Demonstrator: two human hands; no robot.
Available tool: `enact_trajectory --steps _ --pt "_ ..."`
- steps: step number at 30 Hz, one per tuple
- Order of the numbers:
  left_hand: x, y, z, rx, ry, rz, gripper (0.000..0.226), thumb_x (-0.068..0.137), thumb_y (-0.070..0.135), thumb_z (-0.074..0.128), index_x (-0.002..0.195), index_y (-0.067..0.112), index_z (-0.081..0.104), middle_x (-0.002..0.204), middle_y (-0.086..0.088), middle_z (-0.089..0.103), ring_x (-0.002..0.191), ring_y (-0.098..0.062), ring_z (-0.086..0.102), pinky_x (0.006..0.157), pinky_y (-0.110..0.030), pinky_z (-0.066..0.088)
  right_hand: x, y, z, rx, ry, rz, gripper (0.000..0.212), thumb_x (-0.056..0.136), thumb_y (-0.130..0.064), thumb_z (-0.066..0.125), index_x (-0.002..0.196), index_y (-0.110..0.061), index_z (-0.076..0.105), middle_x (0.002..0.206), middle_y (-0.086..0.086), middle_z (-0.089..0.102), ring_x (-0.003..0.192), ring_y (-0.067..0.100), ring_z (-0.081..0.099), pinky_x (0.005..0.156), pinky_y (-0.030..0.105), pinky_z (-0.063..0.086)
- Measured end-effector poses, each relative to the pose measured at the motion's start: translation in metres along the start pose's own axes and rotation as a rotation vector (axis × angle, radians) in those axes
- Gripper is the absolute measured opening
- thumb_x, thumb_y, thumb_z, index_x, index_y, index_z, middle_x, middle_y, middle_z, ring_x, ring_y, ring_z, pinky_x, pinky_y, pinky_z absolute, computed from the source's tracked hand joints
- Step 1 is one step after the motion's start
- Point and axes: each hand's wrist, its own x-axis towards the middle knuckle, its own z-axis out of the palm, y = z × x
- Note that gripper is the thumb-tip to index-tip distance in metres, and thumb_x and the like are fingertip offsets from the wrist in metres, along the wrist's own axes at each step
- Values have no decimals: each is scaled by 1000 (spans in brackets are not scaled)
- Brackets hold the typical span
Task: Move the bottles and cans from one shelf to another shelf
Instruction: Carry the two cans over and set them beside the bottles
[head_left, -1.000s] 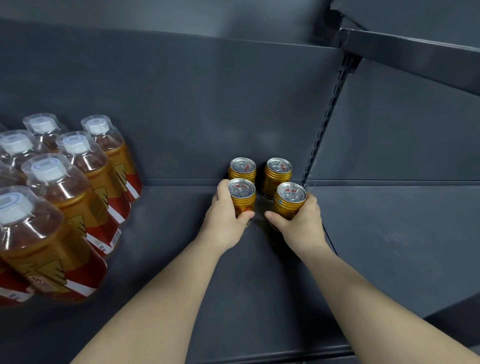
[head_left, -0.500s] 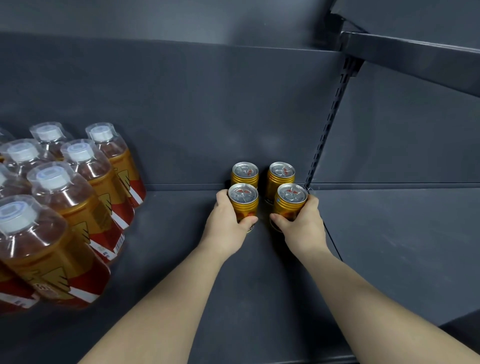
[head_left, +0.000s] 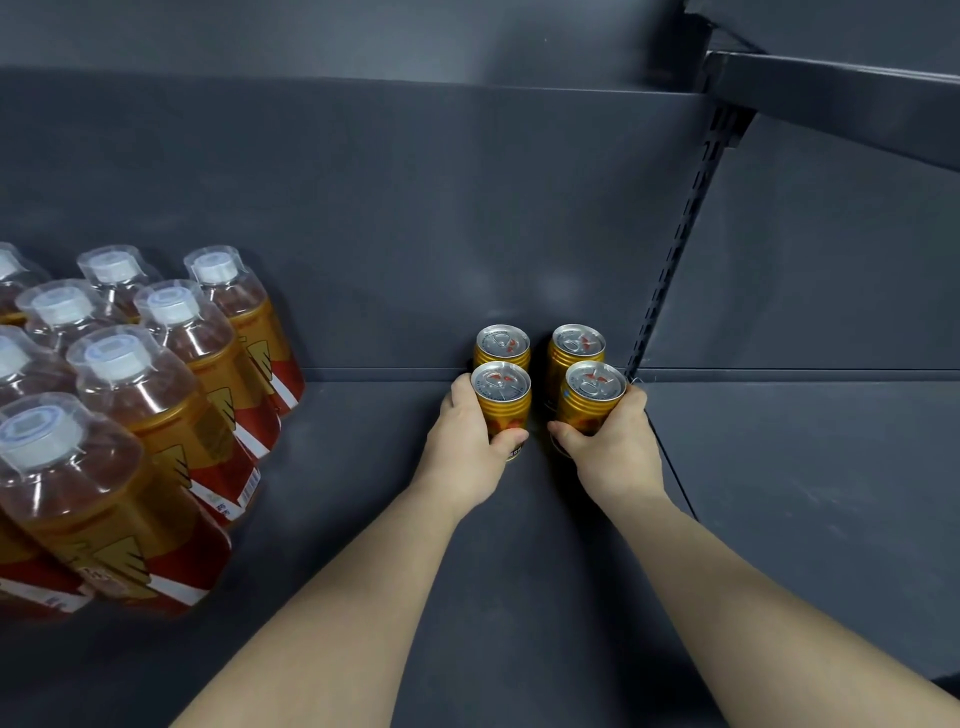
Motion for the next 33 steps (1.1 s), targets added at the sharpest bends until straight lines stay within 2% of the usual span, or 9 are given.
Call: enact_trajectory --steps 4,16,22,29,31,33 --pt "0 -1 0 8 -1 0 77 87 28 76 147 20 29 143 -2 46 126 -21 50 95 -27 40 1 1 1 -24 4 4 72 79 -33 84 132 -16 39 133 5 56 120 25 58 91 33 47" --pt "0 -4 4 10 4 1 77 88 27 75 148 20 26 145 0 45 127 -21 50 94 -25 39 2 3 2 -32 -9 14 74 80 -33 83 136 -17 36 135 4 56 121 26 58 95 36 49" --pt "1 -3 4 42 7 1 78 88 30 75 148 18 26 145 -1 46 128 -22 50 100 -32 43 2 3 3 -31 -4 21 76 80 -34 83 137 -17 36 136 4 55 123 26 57 96 36 49" --pt "0 0 5 28 1 -22 80 88 29 75 149 19 25 146 -1 46 128 -21 50 101 -33 42 2 4 6 -25 0 29 75 81 -34 82 136 -17 35 136 5 55 122 27 58 95 38 50" --pt "0 2 3 18 -16 -34 85 87 30 76 152 20 22 148 -1 45 130 -21 48 104 -35 43 3 4 4 -3 -21 36 80 79 -35 84 139 -17 34 138 4 53 125 26 56 98 38 49" --pt "-3 6 -1 -1 -41 -53 98 85 30 78 157 21 13 153 -1 40 136 -22 44 108 -37 41 1 4 3 24 -34 37 95 76 -37 86 148 -17 27 146 3 48 132 26 51 104 41 46"
